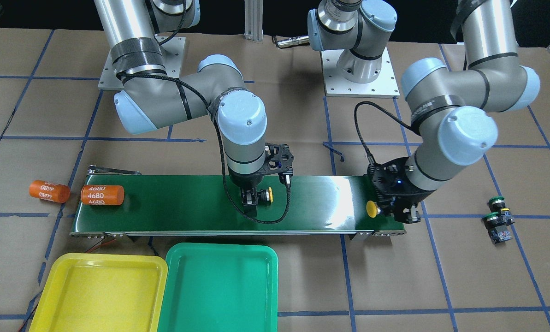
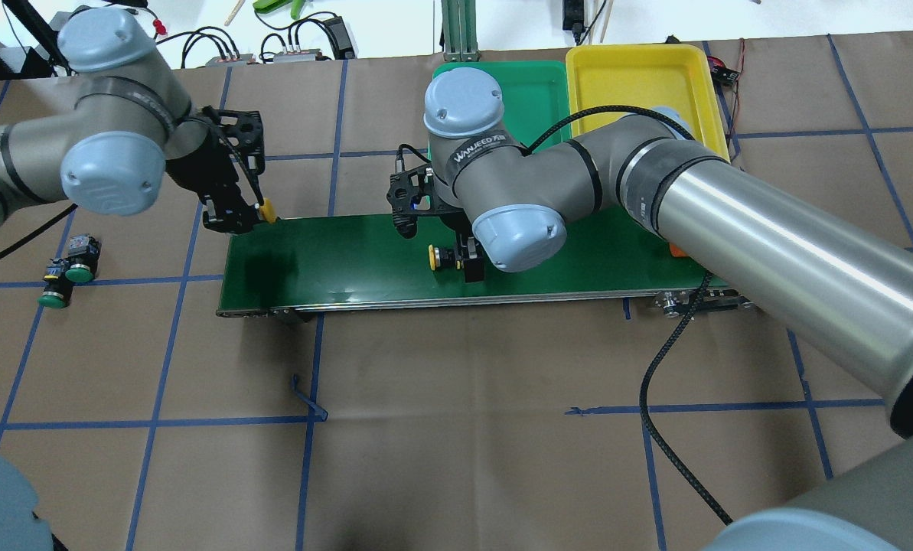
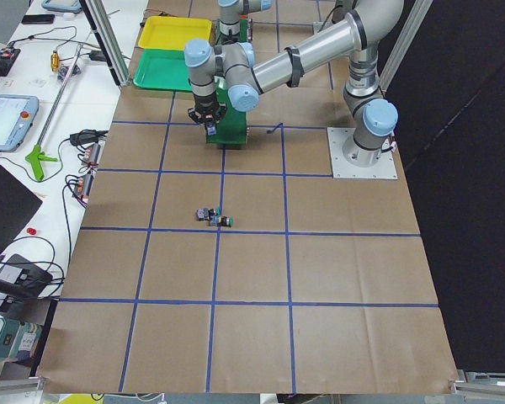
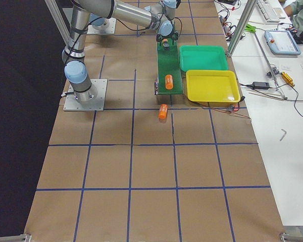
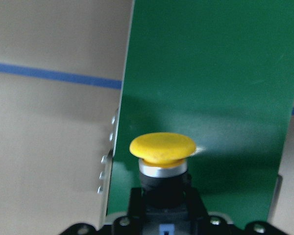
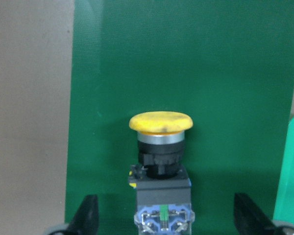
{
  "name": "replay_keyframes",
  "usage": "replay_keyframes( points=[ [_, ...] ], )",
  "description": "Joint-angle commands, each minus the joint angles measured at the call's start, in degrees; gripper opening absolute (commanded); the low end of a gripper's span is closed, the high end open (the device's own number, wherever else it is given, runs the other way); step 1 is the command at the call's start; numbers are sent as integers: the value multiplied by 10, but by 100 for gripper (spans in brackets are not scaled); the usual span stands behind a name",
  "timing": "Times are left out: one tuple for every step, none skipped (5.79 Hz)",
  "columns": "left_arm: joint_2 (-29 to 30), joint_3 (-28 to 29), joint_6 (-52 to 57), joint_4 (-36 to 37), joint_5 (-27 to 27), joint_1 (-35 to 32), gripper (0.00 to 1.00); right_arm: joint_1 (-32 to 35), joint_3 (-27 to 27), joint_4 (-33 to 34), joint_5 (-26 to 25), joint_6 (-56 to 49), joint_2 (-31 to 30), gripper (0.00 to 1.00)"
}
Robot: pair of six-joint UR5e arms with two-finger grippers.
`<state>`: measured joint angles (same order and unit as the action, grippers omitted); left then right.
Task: Sort buttons by color to trays
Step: 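Release yellow button in yellow tray with right gripper while left places its button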
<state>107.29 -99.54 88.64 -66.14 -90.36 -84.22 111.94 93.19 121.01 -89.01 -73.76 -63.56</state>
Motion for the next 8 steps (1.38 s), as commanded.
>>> replay_keyframes(
  points=[
    [-2, -21, 7, 12, 0, -36, 57, -25, 20, -2, -1, -3, -2, 86],
    [-3, -29, -7, 13, 1, -37, 69, -47, 39, -2, -1, -12, -13, 53],
    [-22, -40, -14, 11, -2, -37, 75, -63, 47, -6, 1, -15, -28, 27],
    [-30, -32, -10, 10, -7, -18, 75, -72, 49, -7, 0, -30, -32, 16],
    [-48, -34, -14, 8, -27, 41, 76, -86, 48, -5, 0, -40, -40, 10],
    [-47, -31, -15, 14, -25, 113, 76, -107, 42, -5, -2, -65, -59, 10],
    [-33, -28, -32, 22, -18, 181, 76, -150, 25, 2, -17, -114, -63, 11],
    [-7, -18, -102, 28, 23, 232, 76, -206, 13, 15, -12, -176, -54, 11]
  ],
)
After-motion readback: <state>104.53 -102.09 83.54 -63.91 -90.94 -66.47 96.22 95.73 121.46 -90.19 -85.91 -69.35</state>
